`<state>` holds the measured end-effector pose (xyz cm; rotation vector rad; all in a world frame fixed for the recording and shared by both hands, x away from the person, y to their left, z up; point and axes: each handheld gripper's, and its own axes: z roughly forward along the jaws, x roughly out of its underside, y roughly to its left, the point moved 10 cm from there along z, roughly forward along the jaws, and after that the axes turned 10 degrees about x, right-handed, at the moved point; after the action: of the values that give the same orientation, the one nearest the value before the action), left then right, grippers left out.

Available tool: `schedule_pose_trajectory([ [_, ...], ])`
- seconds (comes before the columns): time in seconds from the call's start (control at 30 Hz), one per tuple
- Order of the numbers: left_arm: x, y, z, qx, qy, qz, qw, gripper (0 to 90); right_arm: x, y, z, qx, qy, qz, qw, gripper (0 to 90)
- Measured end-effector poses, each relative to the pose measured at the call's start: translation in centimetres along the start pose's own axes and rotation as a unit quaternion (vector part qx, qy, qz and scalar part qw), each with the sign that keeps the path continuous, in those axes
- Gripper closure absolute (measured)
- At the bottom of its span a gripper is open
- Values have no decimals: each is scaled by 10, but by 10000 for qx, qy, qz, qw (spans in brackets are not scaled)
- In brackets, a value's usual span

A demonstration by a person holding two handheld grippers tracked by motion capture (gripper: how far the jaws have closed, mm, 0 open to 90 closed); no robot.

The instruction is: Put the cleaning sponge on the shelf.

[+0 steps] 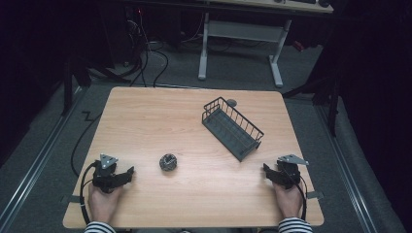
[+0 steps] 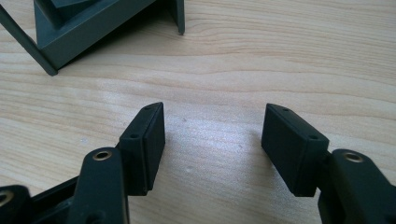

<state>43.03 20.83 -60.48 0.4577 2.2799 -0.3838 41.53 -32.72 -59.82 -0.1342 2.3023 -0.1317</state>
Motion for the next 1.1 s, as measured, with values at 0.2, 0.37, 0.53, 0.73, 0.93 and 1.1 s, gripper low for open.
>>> schedule_pose_trajectory([
  [0.2, 0, -1, 0, 18, 9, 17, 10000, 237, 0, 0, 0, 1, 5, 17, 10000, 399],
  [0.37, 0, -1, 0, 22, 8, 14, 10000, 236, 0, 0, -1, -32, 8, 7, 10000, 444],
  [0.53, 0, -1, 0, 19, 4, 14, 10000, 236, -2, -2, -5, -164, 43, 216, 9996, 485],
  [0.73, 0, -1, 0, 36, 9, 11, 10000, 235, -20, -2, -19, -233, -79, 162, 9996, 496],
  [0.93, 0, -1, 1, -1, 9, 25, 10000, 230, -39, 0, -29, -310, -265, 181, 9990, 493],
  [1.1, 0, -1, 1, 3, 12, 24, 10000, 230, -48, 2, -32, -338, -295, 217, 9988, 491],
])
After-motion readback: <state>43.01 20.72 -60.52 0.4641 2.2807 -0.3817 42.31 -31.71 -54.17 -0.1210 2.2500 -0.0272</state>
